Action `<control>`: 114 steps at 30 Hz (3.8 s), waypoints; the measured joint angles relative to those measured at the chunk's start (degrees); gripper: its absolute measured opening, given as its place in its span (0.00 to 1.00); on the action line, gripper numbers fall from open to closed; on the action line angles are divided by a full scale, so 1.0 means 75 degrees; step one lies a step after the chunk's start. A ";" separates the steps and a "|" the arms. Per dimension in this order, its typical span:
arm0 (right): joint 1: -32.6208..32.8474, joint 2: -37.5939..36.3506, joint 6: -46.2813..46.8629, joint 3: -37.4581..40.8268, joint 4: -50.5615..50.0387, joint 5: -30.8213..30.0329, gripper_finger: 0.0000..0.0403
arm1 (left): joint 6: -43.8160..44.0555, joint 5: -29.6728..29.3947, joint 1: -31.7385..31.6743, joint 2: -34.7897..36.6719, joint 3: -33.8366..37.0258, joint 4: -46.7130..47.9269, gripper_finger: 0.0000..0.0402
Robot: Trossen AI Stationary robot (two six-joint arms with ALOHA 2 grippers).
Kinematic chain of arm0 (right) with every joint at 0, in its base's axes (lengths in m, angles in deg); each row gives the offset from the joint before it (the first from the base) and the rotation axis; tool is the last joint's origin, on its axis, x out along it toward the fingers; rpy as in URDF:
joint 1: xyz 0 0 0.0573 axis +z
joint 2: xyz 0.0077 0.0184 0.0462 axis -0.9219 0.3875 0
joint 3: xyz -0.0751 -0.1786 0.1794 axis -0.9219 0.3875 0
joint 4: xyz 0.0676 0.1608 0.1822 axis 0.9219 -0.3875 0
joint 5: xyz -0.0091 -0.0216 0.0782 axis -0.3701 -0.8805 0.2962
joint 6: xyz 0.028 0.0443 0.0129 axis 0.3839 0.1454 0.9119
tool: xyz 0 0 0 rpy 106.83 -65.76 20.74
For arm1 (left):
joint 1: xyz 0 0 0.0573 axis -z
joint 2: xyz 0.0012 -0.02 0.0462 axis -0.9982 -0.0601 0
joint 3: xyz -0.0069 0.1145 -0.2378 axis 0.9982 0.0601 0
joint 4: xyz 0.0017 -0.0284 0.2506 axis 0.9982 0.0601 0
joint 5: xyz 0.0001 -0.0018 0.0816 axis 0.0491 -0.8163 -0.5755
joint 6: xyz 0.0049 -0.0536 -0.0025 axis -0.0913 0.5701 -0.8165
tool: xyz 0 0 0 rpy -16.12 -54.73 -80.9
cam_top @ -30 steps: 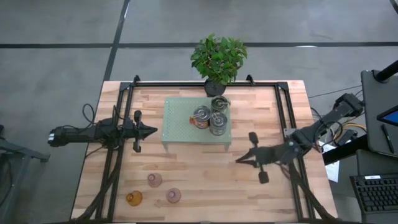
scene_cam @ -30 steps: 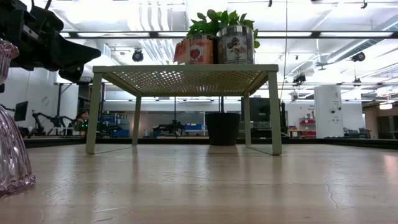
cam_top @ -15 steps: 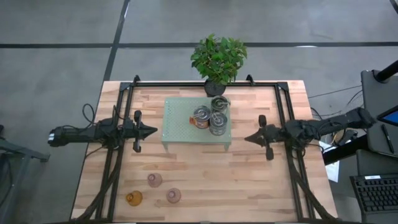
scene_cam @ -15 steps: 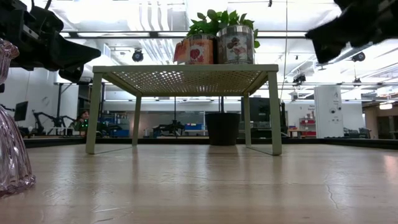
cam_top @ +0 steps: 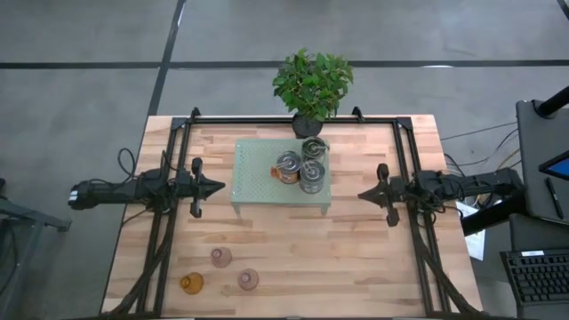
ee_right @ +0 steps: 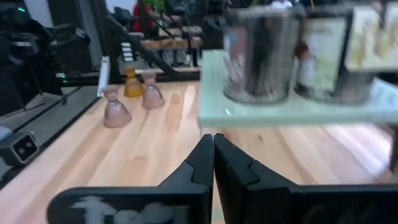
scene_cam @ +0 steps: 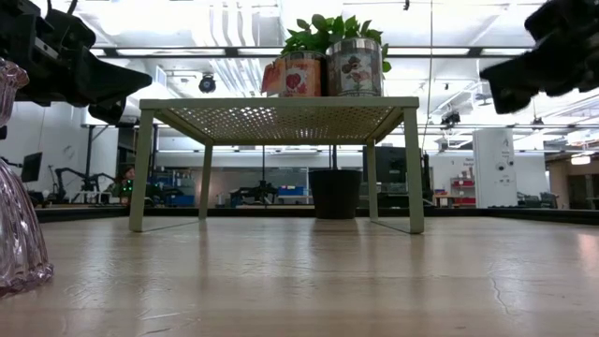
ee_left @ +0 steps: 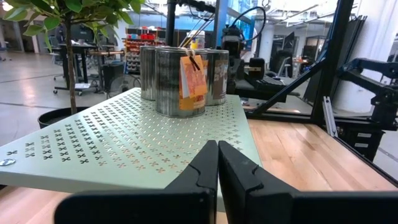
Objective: Pick & Place candle stick holders
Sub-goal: Put the pink glass candle holder on the shelf
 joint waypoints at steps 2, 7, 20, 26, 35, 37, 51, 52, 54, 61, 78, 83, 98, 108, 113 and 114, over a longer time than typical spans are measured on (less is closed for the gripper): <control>0.0001 -0.0270 0.0142 0.0078 -0.0268 -0.0016 0.02 | 0.0001 -0.0001 -0.0001 -0.0002 0.0000 0.0000 0.02; 0.0005 -0.0851 0.0177 0.0311 -0.0640 0.0362 0.02 | 0.0000 0.0000 -0.0001 -0.0001 0.0000 0.0000 0.02; 0.0005 -0.1085 -0.0241 0.0372 -0.0604 0.0317 0.02 | -0.0001 -0.0001 -0.0001 -0.0002 0.0000 -0.0002 0.02; 0.0005 -0.1086 -0.0244 0.0372 -0.0600 0.0305 0.02 | 0.0000 -0.0001 0.0001 -0.0002 0.0000 -0.0002 0.02; 0.0005 -0.1093 -0.0241 0.0372 -0.0597 0.0300 0.02 | 0.1039 -0.0100 0.0001 -0.0002 0.0003 -0.0720 0.02; 0.0005 -0.1093 -0.0262 0.0372 -0.0595 0.0300 0.02 | 0.1420 -0.0356 0.0001 -0.0008 0.0003 -0.1188 0.02; 0.0005 -0.1093 -0.0266 0.0372 -0.0594 0.0300 0.02 | 0.3813 -0.0071 0.0030 -0.0336 0.0003 -0.2753 0.02; 0.0005 -0.1093 -0.0281 0.0372 -0.0594 0.0300 0.02 | 0.3807 -0.0068 0.0047 -0.0439 0.0003 -0.2828 0.02; 0.0005 -0.1092 -0.0271 0.0372 -0.0594 0.0300 0.02 | 0.3688 -0.0188 0.0077 -0.0691 0.0003 -0.2995 0.03; 0.0005 -0.1090 -0.0270 0.0369 -0.0594 0.0300 0.02 | 0.3292 -0.0334 0.0080 -0.1734 -0.0589 -0.3023 0.18; 0.0005 -0.1093 -0.0248 0.0369 -0.0591 0.0302 0.02 | 0.2292 -0.0035 0.2185 -0.4641 -0.3536 -0.1337 0.41; 0.0005 -0.1093 -0.0283 0.0369 -0.0593 0.0300 0.02 | 0.3187 -0.1588 0.3413 -0.5713 -0.4812 0.1190 0.41; 0.0004 -0.1090 -0.0277 0.0369 -0.0593 0.0302 0.02 | 0.4190 -0.2664 0.5968 -0.9268 -0.7163 0.2790 0.41; 0.0003 -0.1086 -0.0246 0.0369 -0.0593 0.0303 0.02 | 0.4243 -0.2482 0.6395 -1.0944 -0.7584 0.2706 0.40; 0.0002 -0.1081 -0.0275 0.0369 -0.0591 0.0303 0.02 | 0.4268 -0.2433 0.6508 -1.1426 -0.7971 0.2774 0.39; 0.0002 -0.1081 -0.0263 0.0369 -0.0591 0.0303 0.02 | 0.4290 -0.2406 0.6529 -1.1487 -0.8050 0.2777 0.39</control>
